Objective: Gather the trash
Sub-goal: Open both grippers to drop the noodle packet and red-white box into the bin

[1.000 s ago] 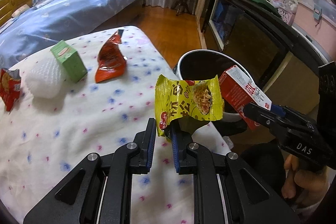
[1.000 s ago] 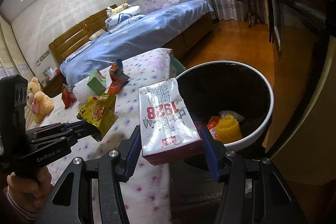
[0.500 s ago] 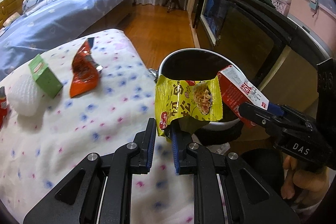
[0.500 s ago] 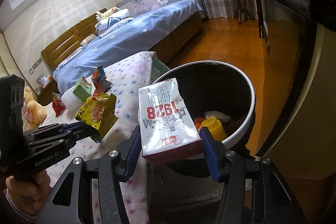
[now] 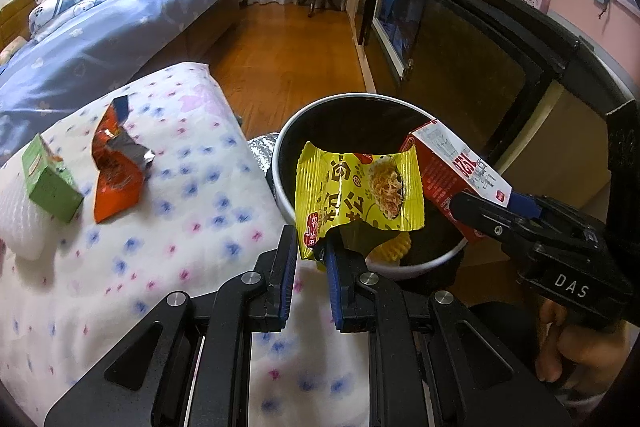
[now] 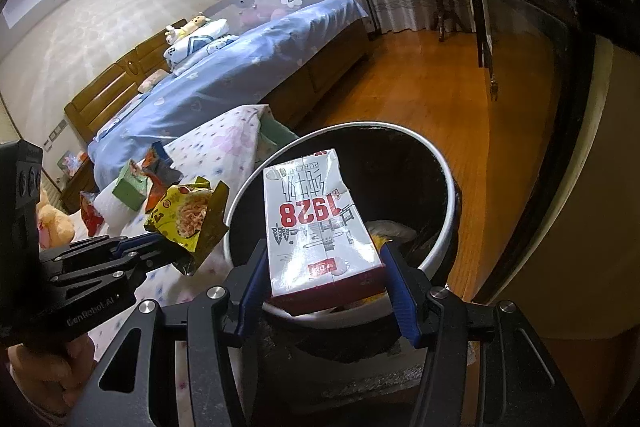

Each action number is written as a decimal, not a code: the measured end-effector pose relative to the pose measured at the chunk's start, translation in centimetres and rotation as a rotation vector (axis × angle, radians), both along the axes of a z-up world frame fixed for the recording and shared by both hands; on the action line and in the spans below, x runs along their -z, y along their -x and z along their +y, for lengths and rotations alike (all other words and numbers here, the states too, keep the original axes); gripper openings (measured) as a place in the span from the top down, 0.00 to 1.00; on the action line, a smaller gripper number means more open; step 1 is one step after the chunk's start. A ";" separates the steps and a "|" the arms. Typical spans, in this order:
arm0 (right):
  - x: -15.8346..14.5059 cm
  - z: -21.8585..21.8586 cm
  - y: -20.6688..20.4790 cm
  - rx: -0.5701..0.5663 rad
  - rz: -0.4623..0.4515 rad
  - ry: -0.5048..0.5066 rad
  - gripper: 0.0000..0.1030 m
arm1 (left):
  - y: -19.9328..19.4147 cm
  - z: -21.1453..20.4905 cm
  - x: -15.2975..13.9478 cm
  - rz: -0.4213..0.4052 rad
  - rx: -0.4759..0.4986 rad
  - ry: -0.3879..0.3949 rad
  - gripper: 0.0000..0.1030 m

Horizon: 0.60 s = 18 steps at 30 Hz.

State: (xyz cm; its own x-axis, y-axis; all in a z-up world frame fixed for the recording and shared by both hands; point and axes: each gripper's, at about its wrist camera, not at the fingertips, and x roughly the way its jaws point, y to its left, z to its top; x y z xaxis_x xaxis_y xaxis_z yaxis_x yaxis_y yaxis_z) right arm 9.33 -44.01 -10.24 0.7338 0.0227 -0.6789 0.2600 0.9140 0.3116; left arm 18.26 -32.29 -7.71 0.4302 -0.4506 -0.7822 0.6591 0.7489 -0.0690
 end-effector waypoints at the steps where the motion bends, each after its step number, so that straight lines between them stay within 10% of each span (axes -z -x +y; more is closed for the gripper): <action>1: 0.0 -0.1 -0.1 0.003 0.001 0.001 0.46 | -0.1 -0.2 0.0 0.001 0.001 -0.001 0.87; 18: 1.1 -1.8 -1.8 0.027 0.039 0.010 0.46 | -2.1 -3.3 0.9 0.013 -0.013 -0.035 0.87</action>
State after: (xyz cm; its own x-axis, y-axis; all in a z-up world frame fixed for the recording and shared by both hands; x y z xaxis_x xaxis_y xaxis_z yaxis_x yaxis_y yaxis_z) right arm 11.13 -45.77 -11.34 0.7067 -0.0038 -0.7075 0.2965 0.9095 0.2914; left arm 20.37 -35.63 -8.61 0.4257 -0.4175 -0.8028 0.6482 0.7597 -0.0514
